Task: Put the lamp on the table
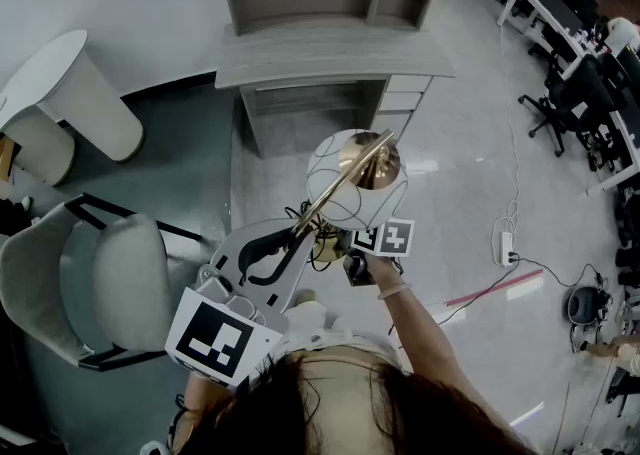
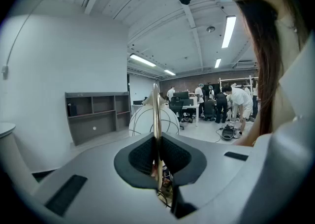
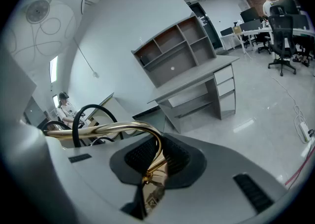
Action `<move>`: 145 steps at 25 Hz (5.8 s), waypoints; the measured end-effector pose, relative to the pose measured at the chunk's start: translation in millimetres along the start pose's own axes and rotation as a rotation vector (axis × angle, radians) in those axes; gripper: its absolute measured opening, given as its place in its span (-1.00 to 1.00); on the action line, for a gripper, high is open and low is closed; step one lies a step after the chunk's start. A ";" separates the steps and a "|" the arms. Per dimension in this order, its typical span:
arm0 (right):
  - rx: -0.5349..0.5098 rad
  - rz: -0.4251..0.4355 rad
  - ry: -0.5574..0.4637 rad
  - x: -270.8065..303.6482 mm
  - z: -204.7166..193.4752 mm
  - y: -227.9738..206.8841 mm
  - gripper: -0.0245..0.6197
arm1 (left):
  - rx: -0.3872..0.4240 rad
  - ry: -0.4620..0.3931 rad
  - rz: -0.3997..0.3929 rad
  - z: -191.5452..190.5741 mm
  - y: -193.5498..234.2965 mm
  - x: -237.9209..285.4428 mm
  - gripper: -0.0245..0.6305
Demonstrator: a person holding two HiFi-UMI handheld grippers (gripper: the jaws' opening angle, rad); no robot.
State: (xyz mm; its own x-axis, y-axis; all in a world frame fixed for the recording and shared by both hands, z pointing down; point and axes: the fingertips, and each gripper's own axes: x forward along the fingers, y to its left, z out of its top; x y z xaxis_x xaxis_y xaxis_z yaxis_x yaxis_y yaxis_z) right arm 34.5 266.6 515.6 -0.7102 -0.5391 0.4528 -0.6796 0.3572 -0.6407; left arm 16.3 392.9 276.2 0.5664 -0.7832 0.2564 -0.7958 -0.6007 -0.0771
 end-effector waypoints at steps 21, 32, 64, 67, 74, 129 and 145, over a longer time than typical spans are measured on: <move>-0.055 -0.144 -0.043 11.6 -6.6 -44.3 -0.76 | 0.040 -0.018 -0.099 -8.1 7.4 5.3 -0.86; -0.036 -0.151 -0.046 40.0 18.7 -56.4 -0.76 | 0.027 -0.014 -0.099 -7.5 42.0 34.7 -0.86; -0.042 -0.174 -0.058 80.0 89.6 -98.6 -0.76 | 0.044 -0.050 -0.036 11.5 102.2 114.2 -0.86; -0.048 -0.165 -0.055 85.1 97.1 -98.5 -0.76 | 0.050 -0.051 -0.019 14.7 107.6 119.0 -0.86; -0.018 -0.156 0.010 98.2 99.7 -110.0 -0.77 | 0.040 -0.047 0.013 20.2 118.2 135.2 -0.86; -0.085 -0.067 0.171 254.9 218.3 -161.4 -0.77 | -0.049 0.010 0.162 25.8 262.6 279.4 -0.86; -0.082 -0.084 0.169 338.9 281.4 -149.8 -0.77 | -0.061 -0.003 0.140 34.9 363.8 311.5 -0.86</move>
State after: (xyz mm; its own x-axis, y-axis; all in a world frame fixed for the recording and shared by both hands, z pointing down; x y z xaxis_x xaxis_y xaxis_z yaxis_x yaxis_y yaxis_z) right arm -52.7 -184.3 590.5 -0.6662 -0.4361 0.6049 -0.7457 0.3805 -0.5469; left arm -89.3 -75.1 294.4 0.4499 -0.8590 0.2442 -0.8783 -0.4752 -0.0534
